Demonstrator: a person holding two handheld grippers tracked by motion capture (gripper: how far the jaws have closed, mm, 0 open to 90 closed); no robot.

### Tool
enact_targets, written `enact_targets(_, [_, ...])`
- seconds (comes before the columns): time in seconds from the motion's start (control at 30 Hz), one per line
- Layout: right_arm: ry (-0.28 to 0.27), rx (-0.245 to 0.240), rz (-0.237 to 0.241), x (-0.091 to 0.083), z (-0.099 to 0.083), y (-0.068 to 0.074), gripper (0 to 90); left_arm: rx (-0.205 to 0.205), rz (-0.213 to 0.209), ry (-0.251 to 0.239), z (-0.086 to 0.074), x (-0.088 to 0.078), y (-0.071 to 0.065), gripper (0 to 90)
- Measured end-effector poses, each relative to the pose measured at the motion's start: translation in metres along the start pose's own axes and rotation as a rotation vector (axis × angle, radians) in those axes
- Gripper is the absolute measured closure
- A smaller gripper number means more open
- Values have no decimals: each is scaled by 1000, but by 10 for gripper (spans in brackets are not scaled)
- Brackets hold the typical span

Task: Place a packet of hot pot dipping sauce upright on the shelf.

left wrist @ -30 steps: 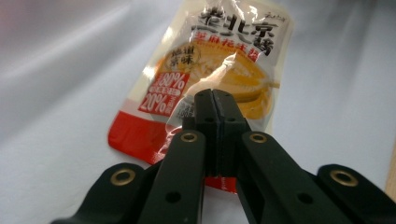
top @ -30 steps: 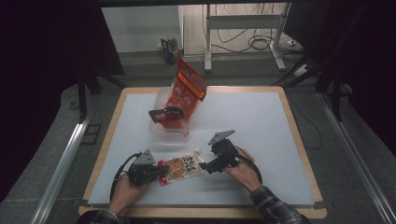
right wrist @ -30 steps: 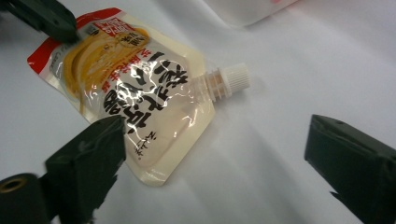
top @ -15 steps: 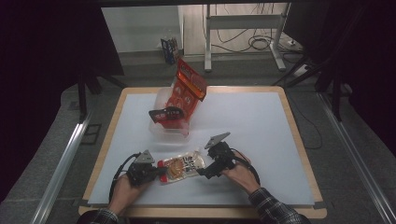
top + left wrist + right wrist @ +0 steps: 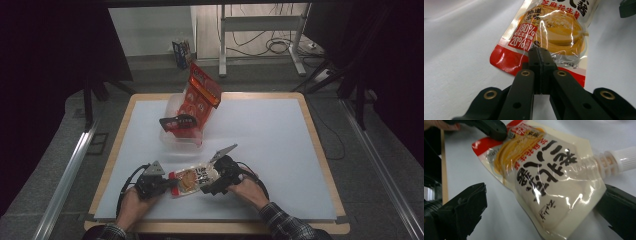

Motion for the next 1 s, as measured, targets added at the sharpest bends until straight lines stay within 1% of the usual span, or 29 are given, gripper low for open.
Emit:
enact_targets(0.1, [-5,16,18,1,2,1,0,-1,1,1,0,0,0,900])
enact_targets(0.17, [-10,40,52,2,5,4,0,-1,0,2,0,0,0,900])
enact_targets(0.2, [-13,57,84,4,8,8,7,0,2,3,0,0,0,900])
enact_targets(0.23, [-13,57,84,4,8,8,7,0,3,3,0,0,0,900])
enact_targets(0.3, [-19,66,111,4,12,14,29,-7,4,2,0,0,0,900])
enact_targets(0.4, [-26,65,118,3,16,17,50,-7,4,2,0,0,-1,900])
enact_targets(0.43, [-24,62,111,4,17,18,50,-7,5,3,-1,-1,-1,900])
enact_targets(0.47, [-17,58,110,4,18,21,52,-2,12,10,0,-1,-1,900])
enact_targets(0.53, [4,69,116,5,19,23,74,10,27,22,0,-1,-3,900])
enact_targets(0.57, [4,69,116,5,19,23,74,10,27,22,0,-1,-3,900])
enact_targets(0.6, [9,75,110,5,19,24,121,17,35,26,0,-1,-3,900])
enact_targets(0.63, [3,65,87,4,20,23,169,25,41,32,0,-1,-4,900])
enact_targets(0.67, [2,67,72,4,21,22,219,30,48,37,0,-1,-4,900])
enact_targets(0.73, [-17,80,65,0,24,19,334,36,55,41,0,-1,-5,900])
enact_targets(0.77, [-33,91,73,-2,26,17,380,37,56,42,0,-1,-5,900])
enact_targets(0.8, [-63,125,102,-6,31,15,464,32,55,42,-1,-2,-6,900])
enact_targets(0.83, [-63,125,102,-6,31,15,464,32,55,42,-1,-2,-6,900])
enact_targets(0.87, [-103,148,126,-9,36,13,574,33,58,45,-1,-2,-6,900])
enact_targets(0.9, [-103,148,126,-9,36,13,574,33,58,45,-1,-2,-6,900])
enact_targets(0.97, [-139,158,131,-11,40,12,695,40,63,49,-1,-3,-7,900])
enact_targets(1.0, [-147,160,129,-12,41,12,728,44,66,53,-1,-3,-8,900])
Point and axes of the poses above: each handheld gripper's, and its own axes: x roughly forward along the jaws, z roughly out of its top, y roughly to its left, the point moved 9 cm from there along x, roughly forward along the jaws, and after that the axes turned 11 degrees about -z, right-handed, at the moved point
